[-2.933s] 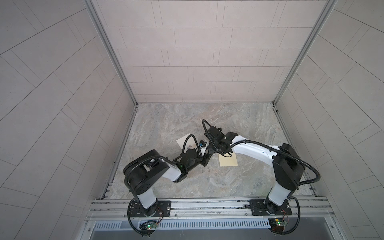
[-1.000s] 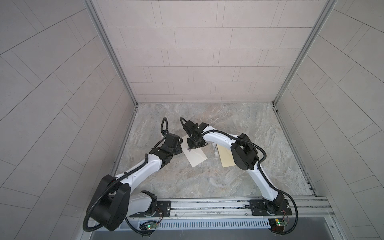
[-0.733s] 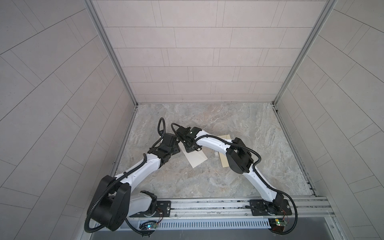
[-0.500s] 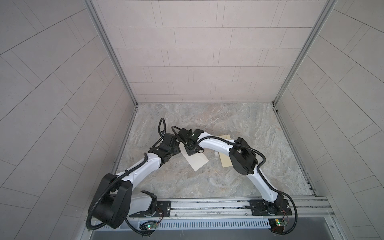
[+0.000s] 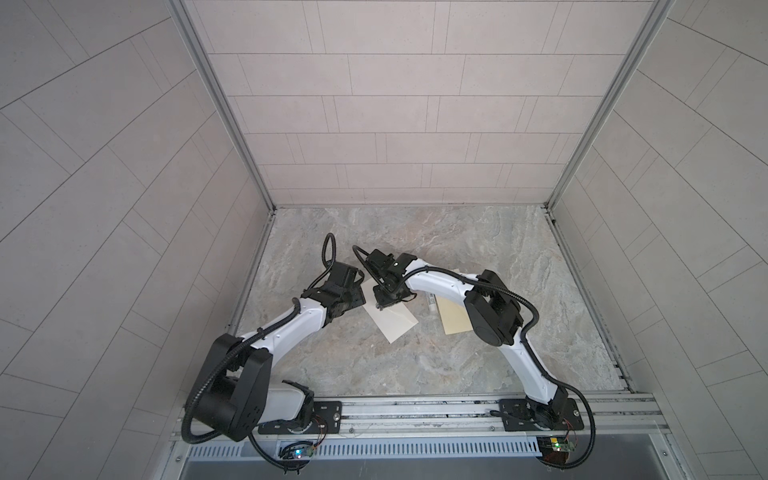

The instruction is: Place the letter into the envelope and seal it

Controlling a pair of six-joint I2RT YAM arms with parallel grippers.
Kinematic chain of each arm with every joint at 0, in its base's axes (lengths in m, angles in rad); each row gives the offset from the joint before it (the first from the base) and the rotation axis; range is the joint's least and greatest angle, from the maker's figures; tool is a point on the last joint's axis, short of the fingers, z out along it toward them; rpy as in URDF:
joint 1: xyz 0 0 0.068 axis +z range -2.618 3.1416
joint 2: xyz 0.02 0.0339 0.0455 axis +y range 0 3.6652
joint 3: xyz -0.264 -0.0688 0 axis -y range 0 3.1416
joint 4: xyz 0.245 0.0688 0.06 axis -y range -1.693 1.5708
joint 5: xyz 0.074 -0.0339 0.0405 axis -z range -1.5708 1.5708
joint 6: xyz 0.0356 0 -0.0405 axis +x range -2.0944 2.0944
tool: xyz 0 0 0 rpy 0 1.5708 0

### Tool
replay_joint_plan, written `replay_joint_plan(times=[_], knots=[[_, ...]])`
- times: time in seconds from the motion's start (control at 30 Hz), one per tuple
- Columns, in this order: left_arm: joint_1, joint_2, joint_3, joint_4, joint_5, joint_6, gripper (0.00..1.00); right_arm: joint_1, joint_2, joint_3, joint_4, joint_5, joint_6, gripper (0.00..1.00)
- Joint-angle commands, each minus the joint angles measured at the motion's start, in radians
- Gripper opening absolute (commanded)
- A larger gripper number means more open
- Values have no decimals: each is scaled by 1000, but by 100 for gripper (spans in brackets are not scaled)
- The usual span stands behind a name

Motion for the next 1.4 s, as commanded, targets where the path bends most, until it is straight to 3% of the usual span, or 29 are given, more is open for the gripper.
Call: replay_joint_plan(times=[0.0, 0.17, 0.3, 0.57, 0.8, 0.93, 1.03, 1.23, 1.3, 1.37], knots=[[5, 17, 30, -37, 7, 8, 68, 24, -19, -33, -33, 23, 2, 4], [29, 16, 24, -42, 7, -33, 68, 77, 43, 7, -175, 213, -8, 0], [108, 12, -9, -6, 99, -128, 68, 116, 110, -12, -238, 314, -12, 0], [145, 28, 10, -27, 147, -113, 68, 134, 128, -41, -190, 319, -87, 0], [158, 13, 21, -45, 84, -78, 69, 123, -165, -110, 62, 277, -140, 4], [169, -15, 35, -55, 11, -51, 71, 105, -313, -114, 123, 326, -148, 7], [182, -47, 46, -69, -88, 21, 72, 56, -445, -205, 166, 401, -94, 10], [268, -91, 58, -84, -321, 106, 79, -141, -823, -640, 190, 830, 149, 17], [299, -81, 54, -70, -389, 108, 86, -246, -968, -797, 188, 937, 187, 23], [310, -62, 54, -46, -447, 143, 100, -343, -1085, -915, 182, 1007, 181, 27]])
